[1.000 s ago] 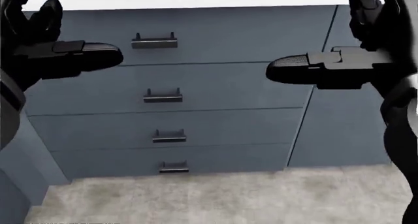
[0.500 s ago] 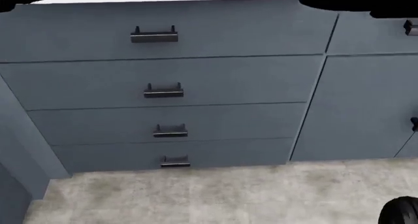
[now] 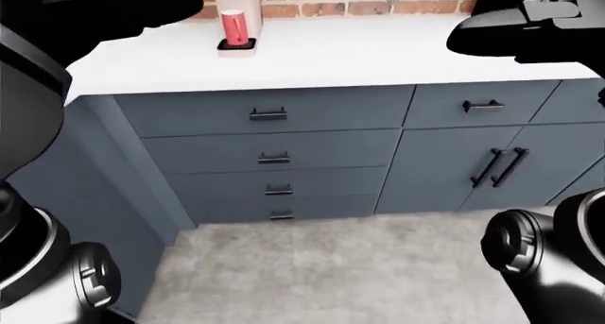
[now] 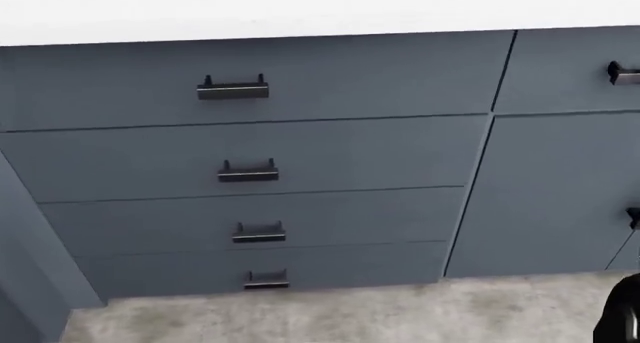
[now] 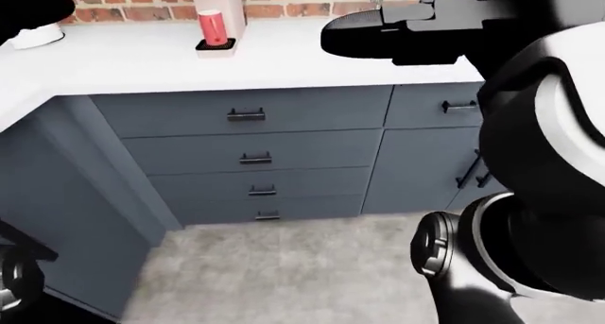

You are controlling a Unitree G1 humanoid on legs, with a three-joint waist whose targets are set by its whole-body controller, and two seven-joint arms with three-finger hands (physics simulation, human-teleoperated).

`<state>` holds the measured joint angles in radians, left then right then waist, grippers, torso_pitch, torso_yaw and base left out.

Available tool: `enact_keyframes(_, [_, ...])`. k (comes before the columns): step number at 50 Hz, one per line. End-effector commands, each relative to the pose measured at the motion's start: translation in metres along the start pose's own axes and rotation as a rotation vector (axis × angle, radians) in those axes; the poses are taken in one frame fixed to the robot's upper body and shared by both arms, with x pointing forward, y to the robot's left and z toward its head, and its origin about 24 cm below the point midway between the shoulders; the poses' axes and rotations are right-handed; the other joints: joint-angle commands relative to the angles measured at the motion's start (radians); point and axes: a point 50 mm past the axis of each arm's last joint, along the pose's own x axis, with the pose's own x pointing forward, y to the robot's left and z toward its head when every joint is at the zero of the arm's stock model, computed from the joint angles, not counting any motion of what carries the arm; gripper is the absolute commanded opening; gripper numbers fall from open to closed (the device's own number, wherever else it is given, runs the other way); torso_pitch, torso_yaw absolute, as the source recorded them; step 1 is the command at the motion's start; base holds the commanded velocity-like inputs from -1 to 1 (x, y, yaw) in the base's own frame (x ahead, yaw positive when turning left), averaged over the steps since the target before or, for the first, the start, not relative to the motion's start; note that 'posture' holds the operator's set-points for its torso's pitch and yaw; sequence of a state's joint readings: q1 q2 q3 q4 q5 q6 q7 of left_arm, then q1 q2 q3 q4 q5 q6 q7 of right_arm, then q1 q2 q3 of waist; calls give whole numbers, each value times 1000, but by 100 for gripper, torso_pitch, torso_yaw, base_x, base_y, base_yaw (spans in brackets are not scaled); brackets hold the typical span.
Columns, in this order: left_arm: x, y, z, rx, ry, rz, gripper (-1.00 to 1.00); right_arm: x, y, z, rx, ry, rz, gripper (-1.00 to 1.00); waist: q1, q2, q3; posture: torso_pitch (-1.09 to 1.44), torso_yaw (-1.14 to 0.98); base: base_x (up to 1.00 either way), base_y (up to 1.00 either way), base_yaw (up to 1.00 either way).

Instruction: Press the button on the coffee machine to serve coffee.

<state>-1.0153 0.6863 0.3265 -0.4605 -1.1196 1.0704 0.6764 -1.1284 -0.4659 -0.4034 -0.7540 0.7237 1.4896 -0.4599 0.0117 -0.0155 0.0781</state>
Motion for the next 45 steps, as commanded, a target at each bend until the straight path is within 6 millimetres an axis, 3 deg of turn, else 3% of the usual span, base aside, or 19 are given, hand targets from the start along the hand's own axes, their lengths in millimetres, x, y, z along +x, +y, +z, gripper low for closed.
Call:
enact_keyframes(1, [-1,-3,10,-18,-45,-14,100,0,-3,9,17,-51,-16,100,-5,5,-3,0,0,41,0,0])
enact_keyframes(3, [-1,-3,9,-18,-46,-14,100,0,-3,9,14,-51,-18,100,-3,-23,-4,0,0,42,0,0])
enact_keyframes(7, [-2,-3,10,-21,-48,-15,100,0,-2,9,14,-49,-16,100,-3,-26,-17,0,0,41,0,0])
enact_keyframes(9, [-1,-3,9,-19,-47,-14,100,0,-3,9,14,-50,-17,100,-4,-15,-23,0,0,42,0,0])
enact_keyframes(14, [-1,-3,9,-18,-48,-13,100,-1,-2,8,16,-50,-14,100,-18,32,-16,0,0,42,0,0])
enact_keyframes(16, [-1,-3,9,-18,-48,-13,100,-1,-3,8,14,-50,-15,100,-28,79,-27,0,0,42,0,0])
enact_keyframes(17, [-2,-4,10,-17,-48,-13,100,-1,-3,8,14,-50,-14,100,-26,119,-42,0,0,41,0,0])
enact_keyframes(18, [-2,-4,10,-16,-48,-13,100,-1,-3,8,13,-50,-14,100,-18,76,-19,0,0,42,0,0])
enact_keyframes(19, [-1,-3,9,-17,-49,-13,100,-1,-3,8,14,-50,-14,100,-28,96,-13,0,0,41,0,0])
enact_keyframes(21, [-1,-3,10,-17,-50,-13,100,-1,-3,8,13,-49,-13,100,-14,83,-27,0,0,42,0,0])
enact_keyframes(27, [-2,-5,9,-10,-49,-15,100,-2,-2,8,15,-48,-12,100,6,31,-20,0,0,42,0,0])
enact_keyframes(29, [-2,-5,9,-10,-48,-18,100,-2,-2,8,15,-48,-13,100,14,1,-27,0,0,42,0,0])
enact_keyframes(30, [-2,-5,10,-11,-49,-16,100,-2,-2,8,15,-49,-14,100,17,-23,-33,0,0,42,0,0])
enact_keyframes(31, [-2,-5,11,-15,-49,-18,100,-2,-2,8,14,-48,-14,100,13,-61,-48,0,0,41,0,0])
enact_keyframes(32, [-2,-5,10,-13,-49,-18,100,-2,-2,8,13,-47,-13,100,6,-29,-24,0,0,42,0,0])
enact_keyframes(33, [-2,-5,10,-13,-49,-18,100,-2,-2,8,14,-48,-13,100,17,-49,-7,0,0,42,0,0])
enact_keyframes(35, [-2,-5,11,-13,-51,-17,100,-2,-2,9,13,-48,-14,100,1,-41,-23,0,0,42,0,0])
enact_keyframes(41, [-2,-5,10,-11,-49,-15,100,-2,-3,9,14,-47,-15,100,-15,1,-18,0,0,42,0,0])
enact_keyframes(45, [-2,-5,9,-9,-49,-14,100,-2,-3,8,12,-45,-15,100,-20,64,-42,0,0,33,10,0])
